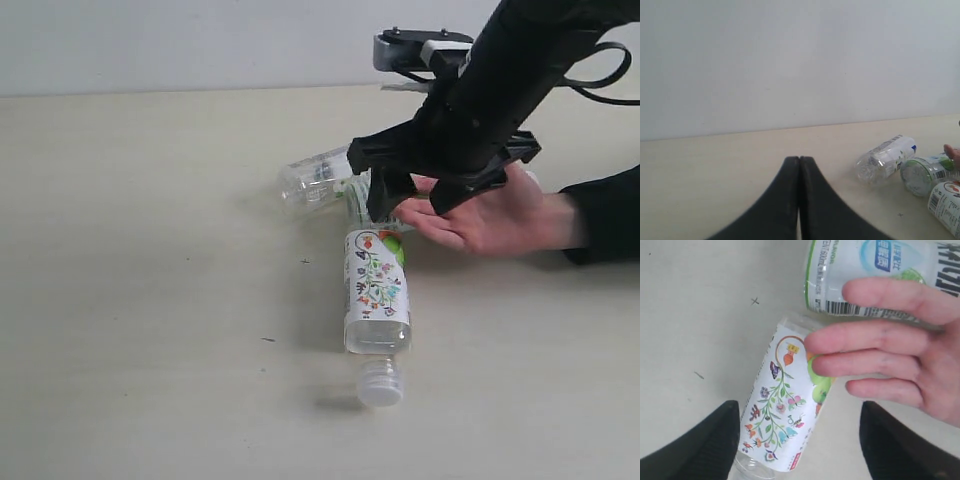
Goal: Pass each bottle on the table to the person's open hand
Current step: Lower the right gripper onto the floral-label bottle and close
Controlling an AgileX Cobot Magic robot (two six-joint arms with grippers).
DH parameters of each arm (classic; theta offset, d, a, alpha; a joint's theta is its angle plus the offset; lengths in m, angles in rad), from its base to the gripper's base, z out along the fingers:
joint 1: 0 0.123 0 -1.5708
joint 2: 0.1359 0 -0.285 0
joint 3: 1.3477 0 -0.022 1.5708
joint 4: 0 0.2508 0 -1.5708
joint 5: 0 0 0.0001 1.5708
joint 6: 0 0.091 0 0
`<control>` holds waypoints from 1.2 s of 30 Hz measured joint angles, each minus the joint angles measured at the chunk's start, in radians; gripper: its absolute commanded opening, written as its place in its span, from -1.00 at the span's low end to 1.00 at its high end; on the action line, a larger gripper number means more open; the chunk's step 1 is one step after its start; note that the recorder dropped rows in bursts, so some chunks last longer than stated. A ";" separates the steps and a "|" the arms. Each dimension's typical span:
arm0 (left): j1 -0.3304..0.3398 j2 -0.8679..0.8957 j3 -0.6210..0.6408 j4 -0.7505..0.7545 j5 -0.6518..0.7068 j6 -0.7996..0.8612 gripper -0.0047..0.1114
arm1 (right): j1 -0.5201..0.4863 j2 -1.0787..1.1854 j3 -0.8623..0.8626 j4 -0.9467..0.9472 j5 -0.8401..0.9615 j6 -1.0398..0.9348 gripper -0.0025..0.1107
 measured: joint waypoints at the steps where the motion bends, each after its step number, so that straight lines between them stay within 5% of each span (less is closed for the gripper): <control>1: 0.000 0.000 0.000 0.000 0.000 0.000 -0.92 | 0.000 -0.002 0.028 0.011 -0.017 0.004 0.38; 14: 0.000 0.000 0.000 0.000 0.000 0.000 -0.92 | 0.082 0.035 0.056 0.088 -0.011 -0.020 0.49; 26: 0.000 0.000 0.000 0.000 0.000 0.000 -0.92 | 0.191 0.060 0.056 -0.184 -0.088 0.355 0.54; 36: 0.000 0.000 0.000 0.000 0.000 0.000 -0.92 | 0.219 0.134 0.060 -0.224 -0.139 0.430 0.54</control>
